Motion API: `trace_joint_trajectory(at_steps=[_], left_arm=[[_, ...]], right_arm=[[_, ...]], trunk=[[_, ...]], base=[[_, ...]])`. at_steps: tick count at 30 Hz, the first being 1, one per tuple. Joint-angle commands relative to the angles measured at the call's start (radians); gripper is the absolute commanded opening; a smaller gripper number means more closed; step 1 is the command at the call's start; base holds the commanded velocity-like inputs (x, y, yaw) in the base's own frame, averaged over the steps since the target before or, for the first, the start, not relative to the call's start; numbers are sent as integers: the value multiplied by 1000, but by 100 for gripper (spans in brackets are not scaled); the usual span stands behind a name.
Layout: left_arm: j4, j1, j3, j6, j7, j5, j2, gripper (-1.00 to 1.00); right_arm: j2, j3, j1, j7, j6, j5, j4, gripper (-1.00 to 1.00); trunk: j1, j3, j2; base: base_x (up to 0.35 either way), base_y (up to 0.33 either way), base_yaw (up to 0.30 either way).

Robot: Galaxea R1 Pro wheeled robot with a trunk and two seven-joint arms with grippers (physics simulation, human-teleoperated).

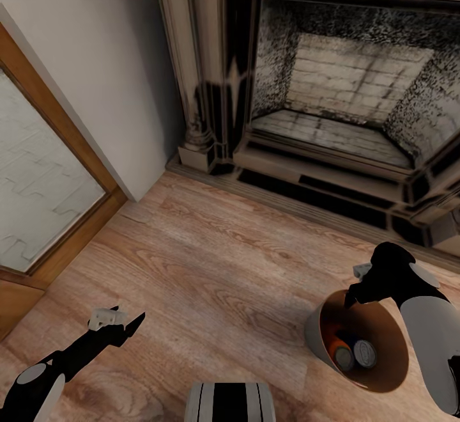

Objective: Put the three can of soda from the living room inside the tash can in the kitchen.

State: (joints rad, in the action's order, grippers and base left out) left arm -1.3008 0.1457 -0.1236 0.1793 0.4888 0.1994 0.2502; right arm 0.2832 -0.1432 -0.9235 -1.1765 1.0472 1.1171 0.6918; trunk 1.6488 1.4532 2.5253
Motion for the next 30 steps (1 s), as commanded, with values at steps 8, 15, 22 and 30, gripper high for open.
trace_joint_trajectory(at_steps=[8,15,22,30], left_arm=[[0,0,-1,-1,-1,0,1,100],[1,0,0,-3,0,0,0,100],[1,0,0,-3,-1,-1,0,100],[2,0,0,-3,-1,-1,0,100]], right_arm=[[-1,0,0,0,0,1,0,100],[0,-2,0,0,0,0,0,100],[1,-4,0,0,0,-5,0,100],[1,-4,1,0,0,-5,0,100]], trunk=[[0,0,0],[0,0,0],[0,0,0],[-1,-8,0]], base=[[0,0,0],[0,0,0],[0,0,0],[0,0,0]])
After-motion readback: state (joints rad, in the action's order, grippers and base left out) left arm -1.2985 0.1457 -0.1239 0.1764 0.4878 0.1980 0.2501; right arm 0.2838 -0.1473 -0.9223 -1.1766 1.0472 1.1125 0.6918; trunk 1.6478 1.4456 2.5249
